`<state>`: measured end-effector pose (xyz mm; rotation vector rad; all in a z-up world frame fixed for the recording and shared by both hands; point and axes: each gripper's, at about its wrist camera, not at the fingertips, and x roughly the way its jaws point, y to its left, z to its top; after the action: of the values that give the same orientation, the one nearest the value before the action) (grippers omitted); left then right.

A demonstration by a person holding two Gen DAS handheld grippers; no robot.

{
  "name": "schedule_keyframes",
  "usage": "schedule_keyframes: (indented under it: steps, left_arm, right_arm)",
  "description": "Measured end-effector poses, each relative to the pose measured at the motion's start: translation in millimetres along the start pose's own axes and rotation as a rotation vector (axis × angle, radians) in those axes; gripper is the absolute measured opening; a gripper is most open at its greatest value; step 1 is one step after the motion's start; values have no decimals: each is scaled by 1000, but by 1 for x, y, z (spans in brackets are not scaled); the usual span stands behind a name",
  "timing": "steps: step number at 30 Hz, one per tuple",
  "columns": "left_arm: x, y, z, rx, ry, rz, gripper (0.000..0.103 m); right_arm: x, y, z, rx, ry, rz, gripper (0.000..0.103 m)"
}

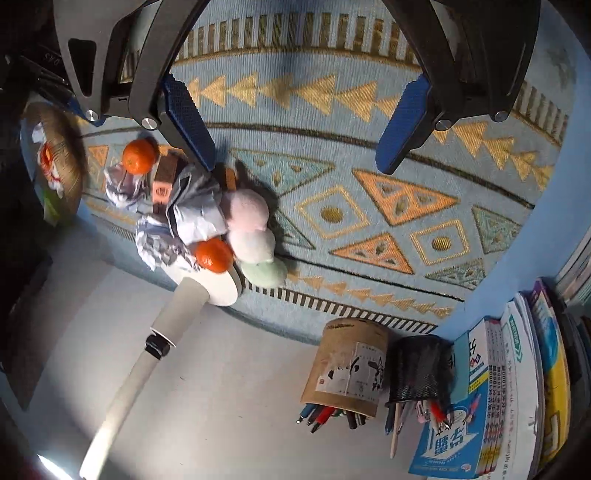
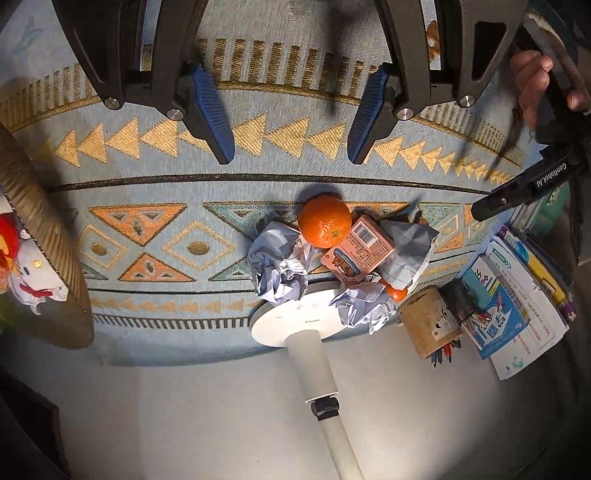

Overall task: Organize objects
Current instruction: 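Grasp the green-white-pink stacked plush with the left tool while the right grasps a paper ball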

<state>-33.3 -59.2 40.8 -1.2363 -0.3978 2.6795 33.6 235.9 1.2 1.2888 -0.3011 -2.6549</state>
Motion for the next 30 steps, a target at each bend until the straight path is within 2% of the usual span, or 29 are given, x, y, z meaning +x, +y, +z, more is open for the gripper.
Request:
schedule_keyframes:
  steps: [3,5,10,13,16,18,19,20,22,24,26,30]
  left_arm:
    - [12,-7,31,39,-10,8,88]
    - [36,-16,46,81,28,37,87]
    - [92,-38,51,180,119,50,85]
    - [103,-44,48,172,141,-32,85]
    - [108,-57,43,235,131,12,85]
    - [107,-59,43,232,125,6,83]
    - [106,-58,43,232,118,12,76]
    - [105,-58,43,239,113,16,65]
    - [102,-59,41,251,116,-29,45]
    - [101,-60,39,263,105,-17,44]
    - [97,-57,39,256,106,-36,42]
    - [70,-45,41,230,77,-91,42]
  right_arm:
    - [-4,7,29,27,-3,108,62]
    - [-4,19,54,12,-29,141,62]
    - [22,39,99,11,-55,148,62]
    - [49,37,112,48,-15,161,62]
    - [72,32,115,74,22,183,62]
    - [73,35,114,39,-13,143,62]
    - [71,37,113,15,-35,135,60]
    - [68,37,112,8,-54,140,57]
    - [68,37,111,7,-54,155,52]
    - [69,37,109,-2,-60,144,47]
    - [66,37,107,-9,-83,143,47]
    - [43,29,108,37,-149,220,46]
